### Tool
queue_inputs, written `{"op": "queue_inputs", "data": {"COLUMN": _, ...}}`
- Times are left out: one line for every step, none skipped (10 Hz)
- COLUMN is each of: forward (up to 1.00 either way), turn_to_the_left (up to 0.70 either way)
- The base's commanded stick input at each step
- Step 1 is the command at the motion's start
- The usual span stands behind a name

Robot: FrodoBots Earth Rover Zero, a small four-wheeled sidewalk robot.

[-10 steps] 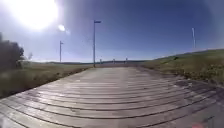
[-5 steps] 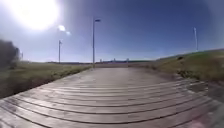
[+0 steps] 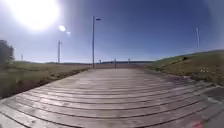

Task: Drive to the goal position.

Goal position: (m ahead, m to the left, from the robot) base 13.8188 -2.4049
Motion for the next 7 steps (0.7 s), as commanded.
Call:
{"op": "queue_inputs", "data": {"forward": 1.00, "turn_to_the_left": 0.00}}
{"op": "queue_inputs", "data": {"forward": 1.00, "turn_to_the_left": 0.00}}
{"op": "queue_inputs", "data": {"forward": 1.00, "turn_to_the_left": 0.00}}
{"op": "queue_inputs", "data": {"forward": 1.00, "turn_to_the_left": 0.00}}
{"op": "queue_inputs", "data": {"forward": 1.00, "turn_to_the_left": 0.00}}
{"op": "queue_inputs", "data": {"forward": 1.00, "turn_to_the_left": 0.00}}
{"op": "queue_inputs", "data": {"forward": 1.00, "turn_to_the_left": 0.00}}
